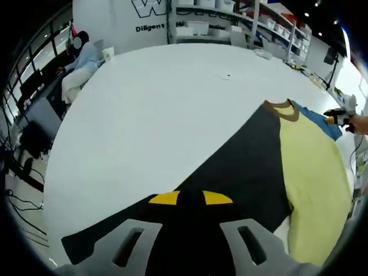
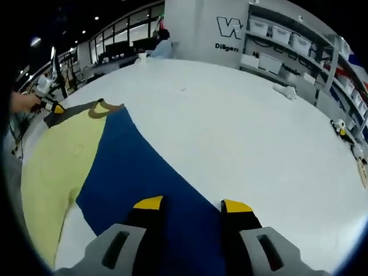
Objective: Fold the garment on the visible template until the final outline fits inside the template.
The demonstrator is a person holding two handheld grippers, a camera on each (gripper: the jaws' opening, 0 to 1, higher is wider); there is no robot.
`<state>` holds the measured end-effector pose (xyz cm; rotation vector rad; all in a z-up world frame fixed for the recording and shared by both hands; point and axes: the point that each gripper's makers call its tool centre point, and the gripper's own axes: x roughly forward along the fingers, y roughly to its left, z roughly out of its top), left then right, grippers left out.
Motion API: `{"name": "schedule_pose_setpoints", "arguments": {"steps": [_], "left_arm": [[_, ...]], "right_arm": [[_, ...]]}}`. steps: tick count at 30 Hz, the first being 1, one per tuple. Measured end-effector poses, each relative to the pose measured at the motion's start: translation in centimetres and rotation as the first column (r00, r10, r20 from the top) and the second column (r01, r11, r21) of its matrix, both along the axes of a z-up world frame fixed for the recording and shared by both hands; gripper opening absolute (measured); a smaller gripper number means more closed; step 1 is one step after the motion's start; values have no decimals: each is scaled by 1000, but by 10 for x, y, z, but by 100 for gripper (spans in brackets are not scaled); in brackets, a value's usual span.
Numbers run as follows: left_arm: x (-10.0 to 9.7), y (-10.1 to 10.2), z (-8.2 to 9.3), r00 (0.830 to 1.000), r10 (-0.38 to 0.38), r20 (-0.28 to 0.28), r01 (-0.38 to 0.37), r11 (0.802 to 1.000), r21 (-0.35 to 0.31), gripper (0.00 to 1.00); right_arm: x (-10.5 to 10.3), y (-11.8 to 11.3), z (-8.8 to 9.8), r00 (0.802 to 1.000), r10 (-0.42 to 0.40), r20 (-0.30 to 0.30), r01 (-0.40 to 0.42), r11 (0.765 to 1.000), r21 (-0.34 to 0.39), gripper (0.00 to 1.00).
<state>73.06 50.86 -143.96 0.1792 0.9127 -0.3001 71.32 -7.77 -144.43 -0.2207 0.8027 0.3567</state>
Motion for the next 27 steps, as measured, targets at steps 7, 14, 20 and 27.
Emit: {"name": "schedule_pose_setpoints", "arguments": {"steps": [7,14,20,27], "left_arm": [[-20,36,12,999,43,29,-43,999,8,29],[-69,74,1,991,123,-53,-122,992,31,33],[-77,89,7,968,241,-64,-243,970,-29,34],[-77,88,6,971,231,-63,-233,972,-22,34]], "right_arm": [[-15,3,15,998,21,54,-21,1000,4,32],[-50,-11,9,999,-17,35,16,999,29,37],[-72,-33,-4,994,-109,-1,109,993,46,36],[-69,-35,-2,990,-139,12,138,989,53,33]]}}
